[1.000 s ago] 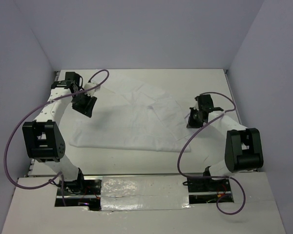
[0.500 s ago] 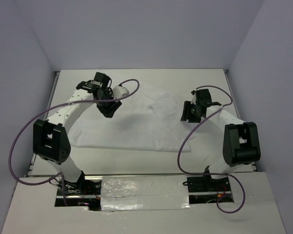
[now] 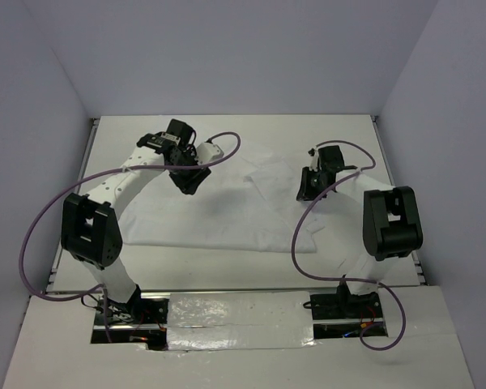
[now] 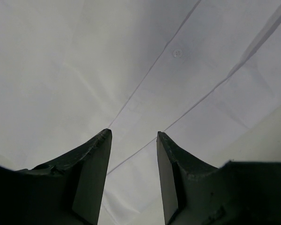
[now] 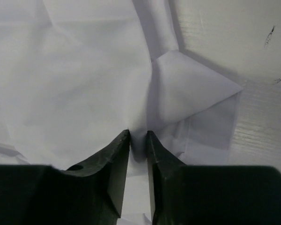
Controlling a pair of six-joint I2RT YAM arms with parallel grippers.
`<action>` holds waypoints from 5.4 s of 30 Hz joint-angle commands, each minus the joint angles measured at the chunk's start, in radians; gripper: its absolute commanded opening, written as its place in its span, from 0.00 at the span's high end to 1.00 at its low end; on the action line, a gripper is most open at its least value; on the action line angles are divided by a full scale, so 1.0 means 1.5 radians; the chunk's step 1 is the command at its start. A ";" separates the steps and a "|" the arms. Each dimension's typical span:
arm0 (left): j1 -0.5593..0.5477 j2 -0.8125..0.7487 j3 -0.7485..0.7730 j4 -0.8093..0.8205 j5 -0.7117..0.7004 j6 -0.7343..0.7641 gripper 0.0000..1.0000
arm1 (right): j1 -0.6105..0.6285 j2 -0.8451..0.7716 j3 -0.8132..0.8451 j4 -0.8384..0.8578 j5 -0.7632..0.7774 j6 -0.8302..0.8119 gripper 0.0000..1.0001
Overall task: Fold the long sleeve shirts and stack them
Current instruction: Fold the shirt
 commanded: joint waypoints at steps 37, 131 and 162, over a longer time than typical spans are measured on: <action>-0.296 -0.062 -0.367 0.718 0.217 0.541 0.39 | 0.050 -0.252 -0.155 0.141 -0.311 0.410 1.00; -0.421 -0.048 -0.515 0.879 0.118 0.434 0.40 | 0.041 -0.404 -0.323 0.078 -0.245 0.424 1.00; -0.343 -0.205 -0.364 0.541 0.425 0.240 1.00 | 0.174 -0.646 -0.204 -0.403 -0.075 0.370 1.00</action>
